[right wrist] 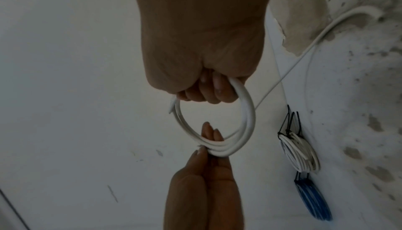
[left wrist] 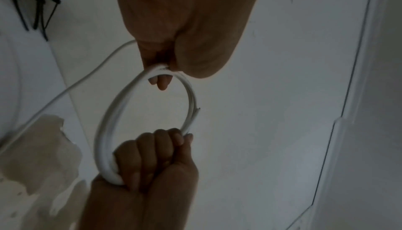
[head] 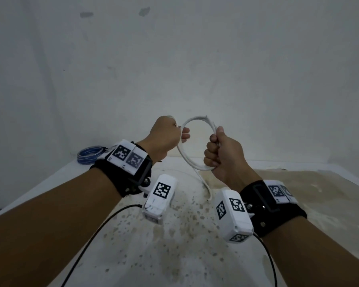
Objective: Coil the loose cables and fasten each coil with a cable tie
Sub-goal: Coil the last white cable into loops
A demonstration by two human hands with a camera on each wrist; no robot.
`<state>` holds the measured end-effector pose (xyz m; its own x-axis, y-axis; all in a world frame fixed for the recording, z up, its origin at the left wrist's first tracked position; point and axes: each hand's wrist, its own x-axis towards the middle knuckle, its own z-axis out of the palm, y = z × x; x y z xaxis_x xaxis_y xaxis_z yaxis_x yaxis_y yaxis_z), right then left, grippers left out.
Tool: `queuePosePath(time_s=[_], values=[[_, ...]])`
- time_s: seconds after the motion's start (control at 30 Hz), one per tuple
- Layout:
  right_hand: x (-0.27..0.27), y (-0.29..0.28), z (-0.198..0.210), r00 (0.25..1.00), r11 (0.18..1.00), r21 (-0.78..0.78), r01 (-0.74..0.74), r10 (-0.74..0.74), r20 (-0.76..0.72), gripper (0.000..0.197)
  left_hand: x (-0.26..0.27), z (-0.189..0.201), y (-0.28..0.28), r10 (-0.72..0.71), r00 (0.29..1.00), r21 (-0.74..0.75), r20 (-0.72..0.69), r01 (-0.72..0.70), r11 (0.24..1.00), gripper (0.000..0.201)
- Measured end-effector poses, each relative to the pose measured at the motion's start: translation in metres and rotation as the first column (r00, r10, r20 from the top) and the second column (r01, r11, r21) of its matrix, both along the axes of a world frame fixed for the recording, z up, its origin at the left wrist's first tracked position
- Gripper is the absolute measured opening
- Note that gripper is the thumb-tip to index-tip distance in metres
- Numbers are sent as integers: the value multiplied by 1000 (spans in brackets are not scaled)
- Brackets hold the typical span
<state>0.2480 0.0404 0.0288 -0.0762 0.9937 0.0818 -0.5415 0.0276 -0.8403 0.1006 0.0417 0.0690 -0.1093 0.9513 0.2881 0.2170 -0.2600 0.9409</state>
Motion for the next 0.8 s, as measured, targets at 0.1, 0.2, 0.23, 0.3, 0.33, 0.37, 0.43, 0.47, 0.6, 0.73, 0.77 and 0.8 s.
queuePosePath(time_s=[0.1,0.2,0.23,0.3,0.33,0.37,0.43,0.47,0.6,0.73,0.77,0.8], values=[[-4,0,-5,1000,1000,1,1,-1,3,44,1,-1,7,32,999,20,-14,-31,999,18],[-11,-1,-8,1000,1000,11,-13,13,13,43,0,-4,8,125,978,129,-169,-103,986,29],[-12,-1,-9,1000,1000,13,-15,15,19,43,-3,-4,8,146,967,170,-210,-110,979,31],[-13,0,-10,999,999,18,-28,27,41,42,-9,-3,5,122,954,203,-273,-67,977,29],[-13,-1,-11,997,999,21,-41,39,62,42,-12,0,4,95,945,207,-314,-30,978,28],[-14,-1,-12,994,998,24,-57,55,89,42,-15,1,4,71,931,208,-359,5,978,30],[-17,-2,-14,987,995,27,-91,87,138,41,-16,4,5,67,904,208,-422,24,978,30],[-18,-2,-14,984,994,31,-103,97,152,41,-16,5,4,85,903,215,-422,9,977,27],[-23,-3,-14,985,993,52,-110,102,139,41,-20,5,8,106,931,241,-350,-20,970,25],[-21,-3,-14,990,992,67,-110,103,99,42,-29,11,6,-54,935,144,-349,111,983,22],[-20,-3,-14,991,991,75,-110,103,90,42,-29,13,5,-88,923,108,-375,138,985,24],[-20,-3,-13,991,991,84,-109,101,89,42,-28,15,5,-125,910,65,-395,164,984,26]])
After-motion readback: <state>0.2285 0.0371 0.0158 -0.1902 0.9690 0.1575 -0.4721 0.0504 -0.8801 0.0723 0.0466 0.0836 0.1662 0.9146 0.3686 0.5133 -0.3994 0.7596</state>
